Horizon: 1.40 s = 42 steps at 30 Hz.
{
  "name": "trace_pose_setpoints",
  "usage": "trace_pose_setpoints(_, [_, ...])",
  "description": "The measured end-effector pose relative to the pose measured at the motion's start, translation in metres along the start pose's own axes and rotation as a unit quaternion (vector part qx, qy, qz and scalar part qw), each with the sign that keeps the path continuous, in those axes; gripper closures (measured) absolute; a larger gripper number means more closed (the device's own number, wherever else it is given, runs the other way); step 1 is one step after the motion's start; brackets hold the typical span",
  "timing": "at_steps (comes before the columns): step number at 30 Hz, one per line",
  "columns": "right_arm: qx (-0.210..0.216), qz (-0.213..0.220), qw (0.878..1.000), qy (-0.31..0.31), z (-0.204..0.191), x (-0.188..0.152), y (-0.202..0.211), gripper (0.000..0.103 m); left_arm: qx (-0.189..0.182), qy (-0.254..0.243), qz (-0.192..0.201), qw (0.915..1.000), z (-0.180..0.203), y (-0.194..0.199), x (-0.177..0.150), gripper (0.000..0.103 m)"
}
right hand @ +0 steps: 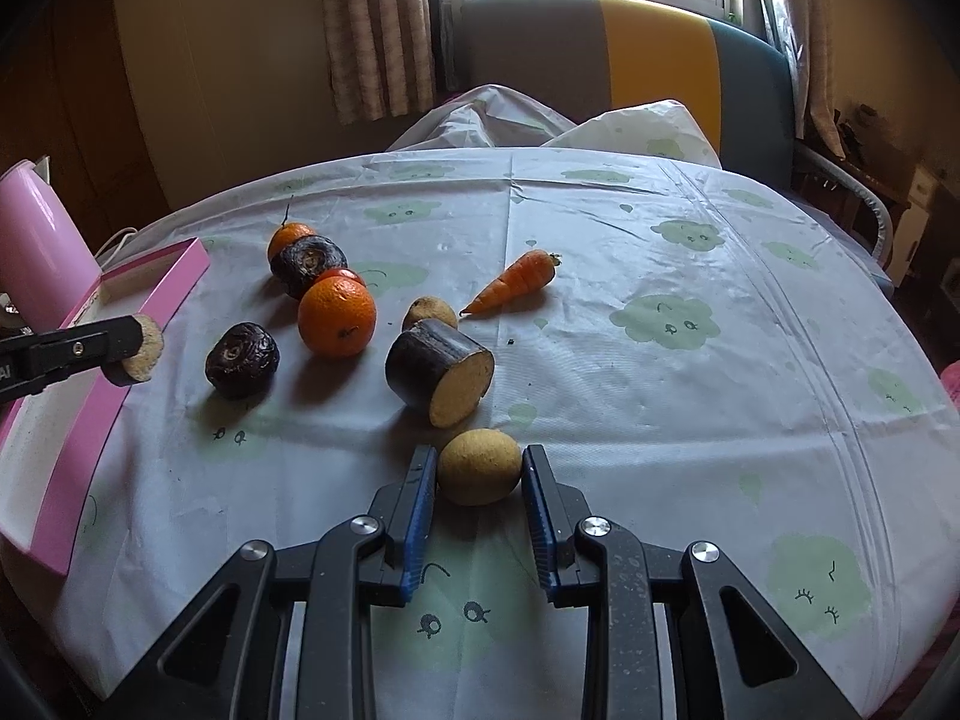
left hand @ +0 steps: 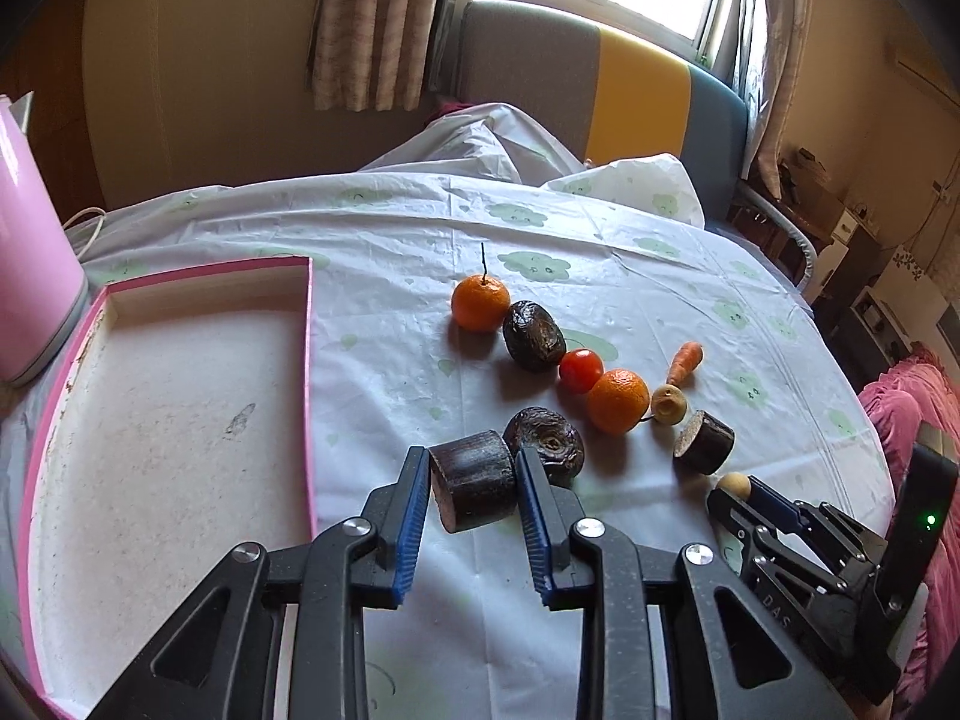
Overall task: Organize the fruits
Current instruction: 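Carry the eggplant slice into the pink tray and open the left gripper, then carry the yellow potato into the tray and open the right gripper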
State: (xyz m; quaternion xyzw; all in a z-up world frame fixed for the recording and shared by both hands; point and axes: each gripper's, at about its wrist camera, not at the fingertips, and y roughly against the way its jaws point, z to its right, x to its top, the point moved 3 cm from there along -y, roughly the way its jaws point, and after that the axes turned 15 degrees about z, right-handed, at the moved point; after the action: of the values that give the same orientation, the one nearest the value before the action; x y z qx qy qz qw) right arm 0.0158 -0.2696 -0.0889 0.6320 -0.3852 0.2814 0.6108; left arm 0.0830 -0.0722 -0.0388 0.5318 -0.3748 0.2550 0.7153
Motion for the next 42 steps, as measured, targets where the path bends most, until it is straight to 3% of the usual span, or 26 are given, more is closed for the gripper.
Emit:
trace_pose_setpoints(9, [-0.006, -0.001, 1.000, 0.012, -0.003, 0.000, 0.000, 0.074, 0.029, 0.005, 0.026, 0.9992, -0.028, 0.028, 0.005, 0.074])
trace_pose_setpoints(21, [-0.015, -0.005, 0.999, 0.028, -0.009, 0.002, -0.001, 0.074, 0.122, 0.043, 0.014, 0.9915, -0.113, 0.021, -0.009, 0.073])
trace_pose_setpoints(25, [-0.007, -0.008, 1.000, 0.030, -0.015, 0.002, 0.001, 0.074, 0.136, 0.058, 0.020, 0.9888, -0.126, 0.026, -0.012, 0.061])
trace_pose_setpoints(34, [0.048, -0.006, 0.998, 0.041, -0.053, 0.006, 0.009, 0.074, 0.136, 0.067, 0.020, 0.9883, -0.125, 0.043, -0.024, 0.060])
trace_pose_setpoints(42, [0.144, -0.003, 0.989, 0.035, -0.104, 0.023, 0.017, 0.074, 0.136, 0.073, 0.019, 0.9879, -0.124, 0.054, -0.034, 0.060])
